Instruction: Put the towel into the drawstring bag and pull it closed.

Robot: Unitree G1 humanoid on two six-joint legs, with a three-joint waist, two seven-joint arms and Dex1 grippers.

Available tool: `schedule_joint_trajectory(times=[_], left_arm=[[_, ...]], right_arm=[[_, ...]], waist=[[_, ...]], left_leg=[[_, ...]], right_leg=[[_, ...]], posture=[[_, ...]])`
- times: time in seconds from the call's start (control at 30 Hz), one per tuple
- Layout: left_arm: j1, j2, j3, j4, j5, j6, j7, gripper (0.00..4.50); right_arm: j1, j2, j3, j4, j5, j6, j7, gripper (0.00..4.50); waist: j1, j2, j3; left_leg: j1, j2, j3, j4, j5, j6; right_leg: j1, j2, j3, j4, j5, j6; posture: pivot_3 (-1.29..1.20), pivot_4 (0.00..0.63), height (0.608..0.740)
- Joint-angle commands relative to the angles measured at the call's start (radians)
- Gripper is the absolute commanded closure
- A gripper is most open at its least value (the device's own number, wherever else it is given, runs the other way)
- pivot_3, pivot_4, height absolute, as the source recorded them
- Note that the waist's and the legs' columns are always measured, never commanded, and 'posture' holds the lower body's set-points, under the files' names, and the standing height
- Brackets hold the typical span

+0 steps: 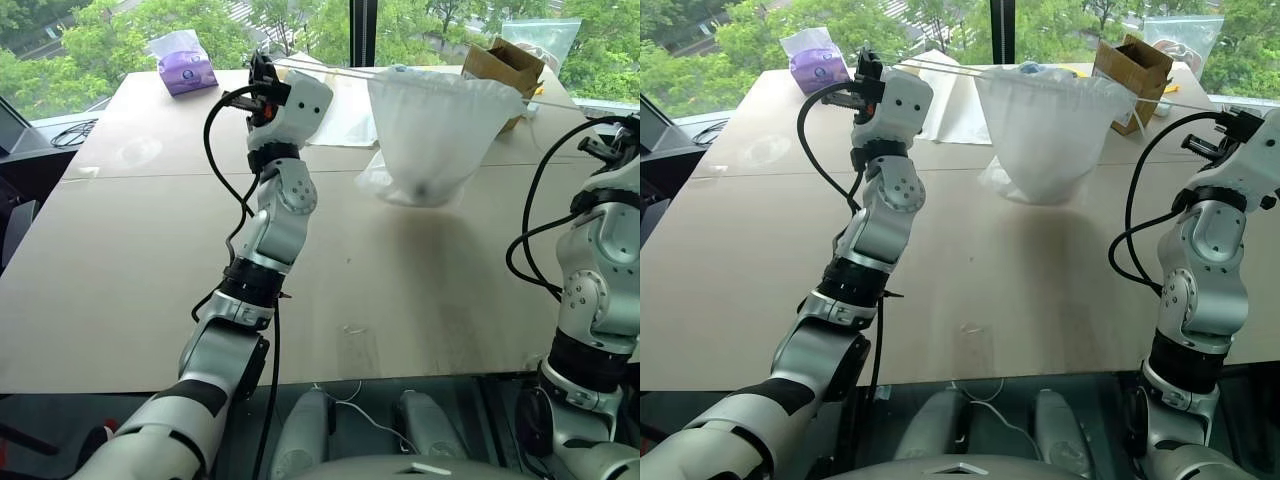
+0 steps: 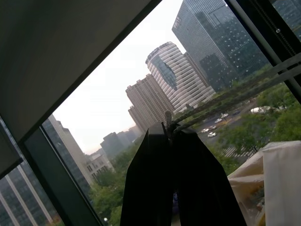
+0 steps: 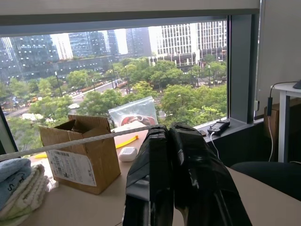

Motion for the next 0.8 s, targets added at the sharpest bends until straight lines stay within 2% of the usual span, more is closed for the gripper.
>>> schedule_joint_trajectory(times=[0.03,0.8], left_arm=[[0.034,0.154,0.395,0.091,-0.014,0.260,0.228,4.50],[0.038,0.155,0.398,0.080,0.018,0.313,0.258,4.50]], right_arm=[[0.063,-0.081,-0.443,0.034,-0.129,-0.016,-0.267,4.45],[0.055,-0.065,-0.469,0.033,-0.096,-0.009,-0.302,4.45]], waist=[[0.000,0.000,0.000],[0.000,0.000,0.000]], left_leg=[[0.000,0.000,0.000,0.000,0.000,0.000],[0.000,0.000,0.000,0.000,0.000,0.000]], right_leg=[[0.000,0.000,0.000,0.000,0.000,0.000],[0.000,0.000,0.000,0.000,0.000,0.000]], posture=[[0.00,0.150,0.740],[0.00,0.150,0.740]])
